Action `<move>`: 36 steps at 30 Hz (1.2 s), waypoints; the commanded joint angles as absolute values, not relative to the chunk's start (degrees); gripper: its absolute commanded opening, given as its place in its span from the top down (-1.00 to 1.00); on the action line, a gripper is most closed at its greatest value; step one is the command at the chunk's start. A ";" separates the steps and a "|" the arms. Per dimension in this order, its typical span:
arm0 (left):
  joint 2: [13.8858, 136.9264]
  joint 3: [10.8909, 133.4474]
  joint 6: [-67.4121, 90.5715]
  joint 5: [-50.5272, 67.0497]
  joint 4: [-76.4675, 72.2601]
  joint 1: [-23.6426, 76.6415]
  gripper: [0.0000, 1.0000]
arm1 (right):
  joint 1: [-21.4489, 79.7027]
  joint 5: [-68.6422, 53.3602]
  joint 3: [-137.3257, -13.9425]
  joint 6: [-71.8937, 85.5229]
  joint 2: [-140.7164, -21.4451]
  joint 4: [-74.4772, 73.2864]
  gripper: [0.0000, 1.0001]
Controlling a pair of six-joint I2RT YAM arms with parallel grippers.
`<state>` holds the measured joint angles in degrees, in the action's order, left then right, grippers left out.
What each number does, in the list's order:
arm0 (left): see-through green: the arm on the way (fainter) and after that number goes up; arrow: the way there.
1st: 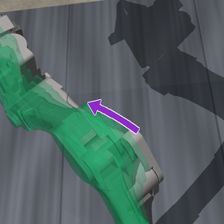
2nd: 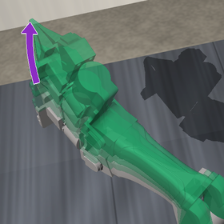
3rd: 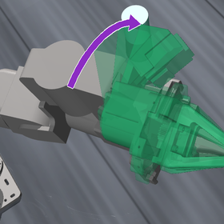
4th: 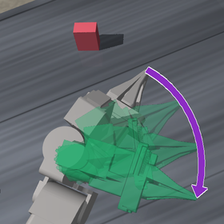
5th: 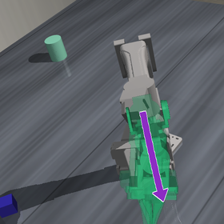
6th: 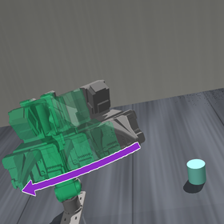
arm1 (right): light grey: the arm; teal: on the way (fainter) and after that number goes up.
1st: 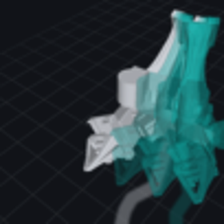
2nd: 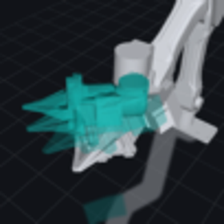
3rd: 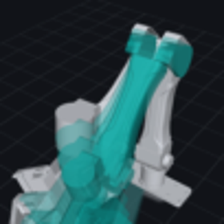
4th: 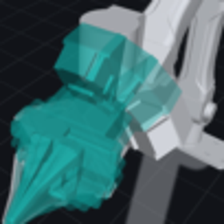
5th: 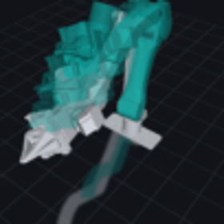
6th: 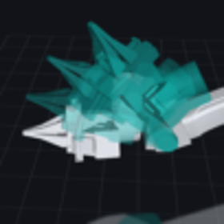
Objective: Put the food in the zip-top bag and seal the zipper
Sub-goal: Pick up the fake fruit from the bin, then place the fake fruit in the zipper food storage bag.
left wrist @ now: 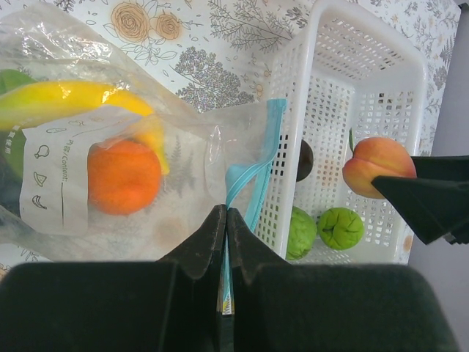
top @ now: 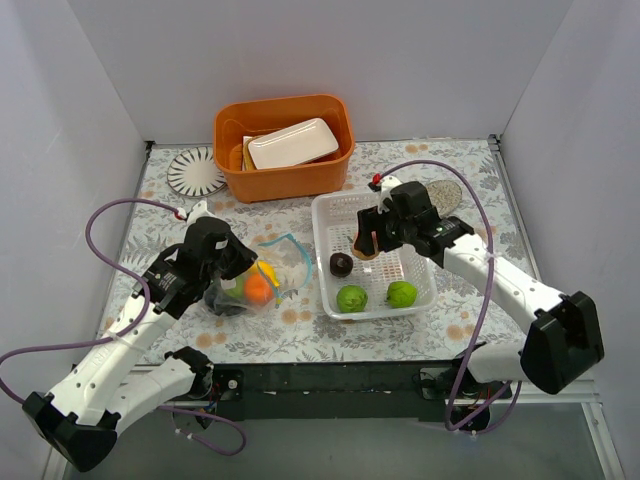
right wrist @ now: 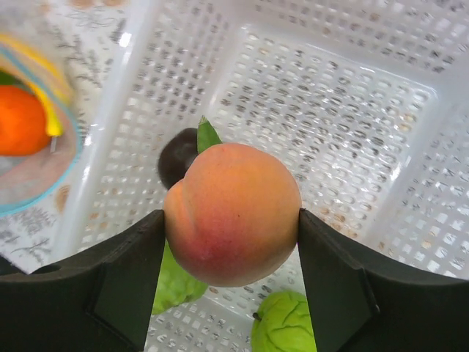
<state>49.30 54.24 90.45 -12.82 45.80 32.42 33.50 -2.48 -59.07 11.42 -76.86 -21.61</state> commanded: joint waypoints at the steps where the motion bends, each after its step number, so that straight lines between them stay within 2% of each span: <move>1: 49.04 53.88 90.70 -12.13 45.35 32.61 1.00 | 33.40 -16.66 -57.83 8.88 -71.99 -14.94 0.39; 6: 49.22 53.96 90.97 -11.52 44.91 32.61 1.00 | 33.40 -29.77 -55.73 12.29 -69.88 -7.83 0.41; 16: 49.13 53.79 91.23 -11.08 44.83 32.61 1.00 | 33.49 -41.04 -52.12 22.76 -70.66 5.70 0.41; 26: 49.57 54.49 91.14 -10.37 44.65 32.61 1.00 | 35.59 -42.72 -52.82 26.54 -75.05 8.79 0.41; 36: 50.10 55.46 91.05 -10.37 44.56 32.61 1.00 | 41.74 -35.17 -58.27 25.75 -81.56 4.92 0.41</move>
